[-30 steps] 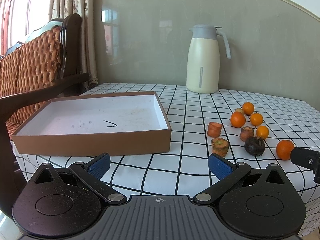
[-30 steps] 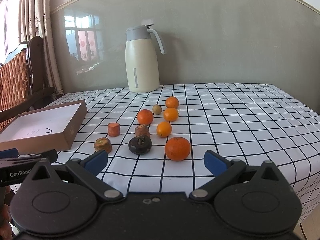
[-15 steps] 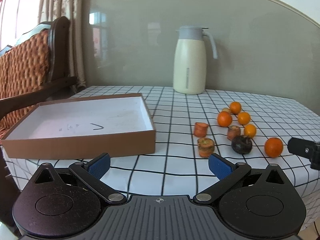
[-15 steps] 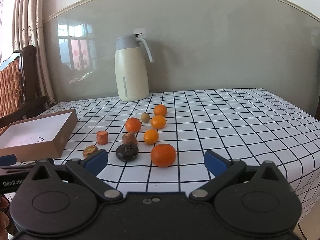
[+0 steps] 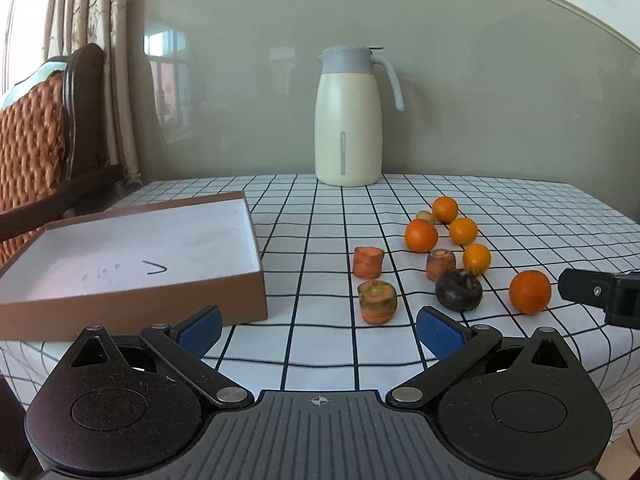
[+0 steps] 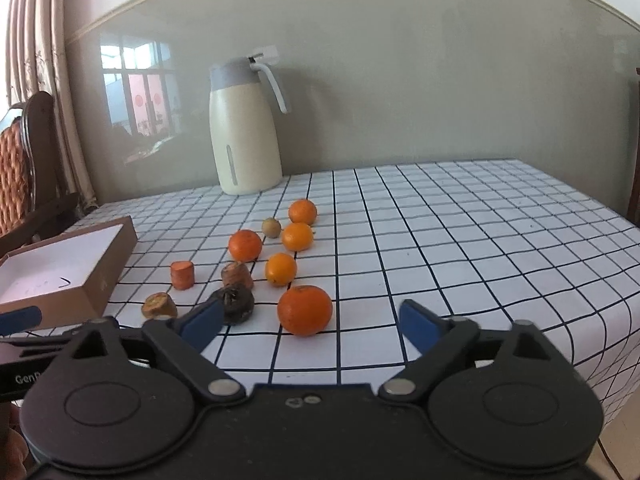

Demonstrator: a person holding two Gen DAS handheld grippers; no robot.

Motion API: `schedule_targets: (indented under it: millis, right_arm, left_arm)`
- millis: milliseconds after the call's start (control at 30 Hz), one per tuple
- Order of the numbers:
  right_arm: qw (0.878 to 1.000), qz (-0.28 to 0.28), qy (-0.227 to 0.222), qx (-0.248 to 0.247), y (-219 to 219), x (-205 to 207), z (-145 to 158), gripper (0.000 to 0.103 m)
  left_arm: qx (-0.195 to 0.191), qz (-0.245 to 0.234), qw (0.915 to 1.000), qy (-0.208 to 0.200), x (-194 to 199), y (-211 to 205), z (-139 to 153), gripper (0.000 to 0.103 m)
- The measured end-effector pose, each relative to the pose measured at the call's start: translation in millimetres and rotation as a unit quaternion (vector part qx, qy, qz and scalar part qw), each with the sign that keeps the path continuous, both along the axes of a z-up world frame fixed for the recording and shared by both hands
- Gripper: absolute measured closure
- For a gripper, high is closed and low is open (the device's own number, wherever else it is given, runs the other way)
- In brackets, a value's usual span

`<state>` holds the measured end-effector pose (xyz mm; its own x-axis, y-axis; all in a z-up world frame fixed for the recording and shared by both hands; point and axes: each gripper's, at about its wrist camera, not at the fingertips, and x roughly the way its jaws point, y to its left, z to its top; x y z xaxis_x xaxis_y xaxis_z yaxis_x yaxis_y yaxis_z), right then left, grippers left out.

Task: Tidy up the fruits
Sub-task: 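Close the left tool on the cut carrot piece while the right tool grasps the large orange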

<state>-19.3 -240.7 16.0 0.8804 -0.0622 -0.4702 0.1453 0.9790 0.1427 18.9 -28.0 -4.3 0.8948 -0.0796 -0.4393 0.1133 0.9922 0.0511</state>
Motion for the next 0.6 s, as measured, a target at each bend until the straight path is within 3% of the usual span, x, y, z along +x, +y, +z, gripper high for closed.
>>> schedule_targets:
  millis: [133,200,300,433,500,600]
  right_arm:
    - [1.000,-0.001,0.019,0.018,-5,12,-5,0.023]
    - [1.000,0.000,0.022,0.020,-5,17,-6,0.030]
    - [0.999,0.002,0.031,0.013,-4,26,-9,0.034]
    - [0.999,-0.002,0.041,0.017,-8,37,-13,0.036]
    - [0.999,-0.001,0.045,0.017,-11,42,-14,0.042]
    - [0.998,0.002,0.055,0.025,-13,50,-18,0.045]
  left_arm:
    - [-0.002,-0.009,1.0000,0.003,11,-8,-1,0.000]
    - [0.005,-0.014,0.9999,0.002,16,-13,-3,0.000]
    - [0.010,-0.026,0.9995,0.011,26,-21,-6,0.020]
    - [0.003,-0.022,0.9995,0.022,37,-24,-12,0.021]
    - [-0.001,-0.022,0.9995,0.023,41,-25,-13,0.021]
    - [0.001,-0.027,0.9993,0.027,46,-31,-16,0.031]
